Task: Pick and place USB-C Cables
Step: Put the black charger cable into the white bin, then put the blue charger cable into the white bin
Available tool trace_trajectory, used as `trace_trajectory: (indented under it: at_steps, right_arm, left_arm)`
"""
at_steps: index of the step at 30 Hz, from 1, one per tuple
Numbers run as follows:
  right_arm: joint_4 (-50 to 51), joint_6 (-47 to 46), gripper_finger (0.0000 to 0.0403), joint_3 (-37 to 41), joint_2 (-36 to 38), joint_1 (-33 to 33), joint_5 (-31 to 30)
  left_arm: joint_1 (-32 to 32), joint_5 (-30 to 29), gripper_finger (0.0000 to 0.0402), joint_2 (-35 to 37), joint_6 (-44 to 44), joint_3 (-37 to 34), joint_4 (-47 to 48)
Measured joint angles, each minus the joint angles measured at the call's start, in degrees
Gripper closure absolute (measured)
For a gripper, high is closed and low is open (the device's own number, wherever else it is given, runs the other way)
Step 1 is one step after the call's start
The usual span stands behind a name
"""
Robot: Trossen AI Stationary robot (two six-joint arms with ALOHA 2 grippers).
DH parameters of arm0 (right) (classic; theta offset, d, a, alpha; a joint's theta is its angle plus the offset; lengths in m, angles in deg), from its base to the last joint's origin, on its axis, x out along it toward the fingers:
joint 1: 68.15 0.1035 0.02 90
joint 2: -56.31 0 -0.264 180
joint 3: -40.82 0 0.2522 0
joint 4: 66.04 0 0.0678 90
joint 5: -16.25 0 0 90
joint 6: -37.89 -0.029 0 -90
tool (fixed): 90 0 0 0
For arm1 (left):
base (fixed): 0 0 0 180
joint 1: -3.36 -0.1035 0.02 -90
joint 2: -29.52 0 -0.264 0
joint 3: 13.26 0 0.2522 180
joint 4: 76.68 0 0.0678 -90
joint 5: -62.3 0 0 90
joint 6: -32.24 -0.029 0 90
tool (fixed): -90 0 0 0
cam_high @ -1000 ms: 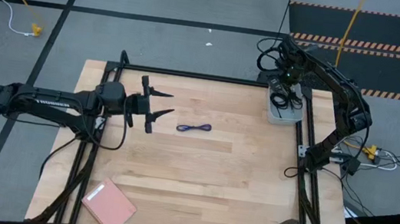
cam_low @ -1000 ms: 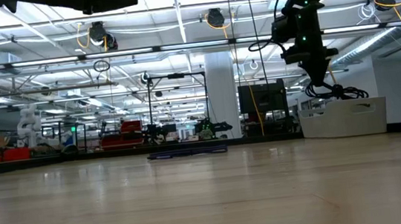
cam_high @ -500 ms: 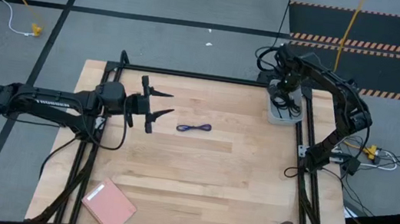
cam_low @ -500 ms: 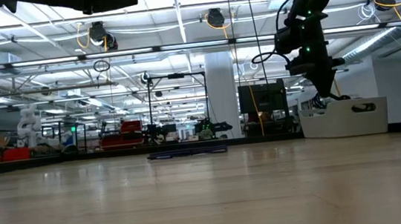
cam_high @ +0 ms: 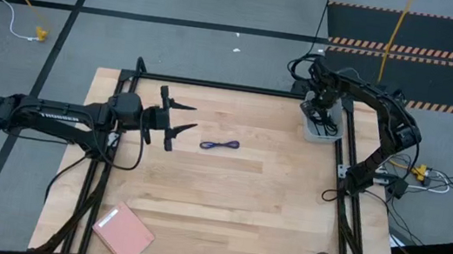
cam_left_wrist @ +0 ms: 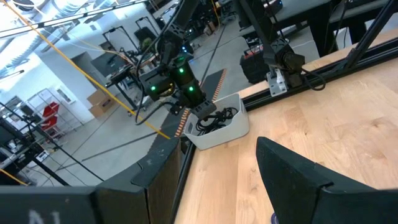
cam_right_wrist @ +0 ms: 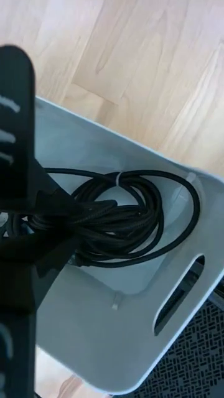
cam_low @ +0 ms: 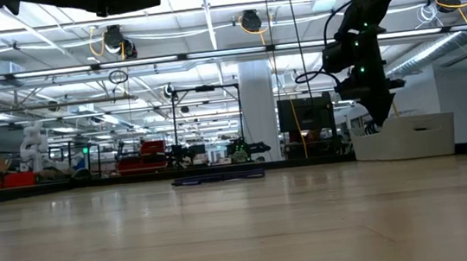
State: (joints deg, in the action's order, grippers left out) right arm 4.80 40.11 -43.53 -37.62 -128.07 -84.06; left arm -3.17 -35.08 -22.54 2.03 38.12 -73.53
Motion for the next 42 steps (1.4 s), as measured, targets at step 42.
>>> trace_trajectory:
  at_steps: [42]
  right_arm:
    - [-2.5, -5.5, 0.0261, 0.5, 8.1, 10.3, -0.5]
  left_arm:
    - [0.1, 0.0, 0.0188, 0.0, 2.8, 0.0, 0.0]
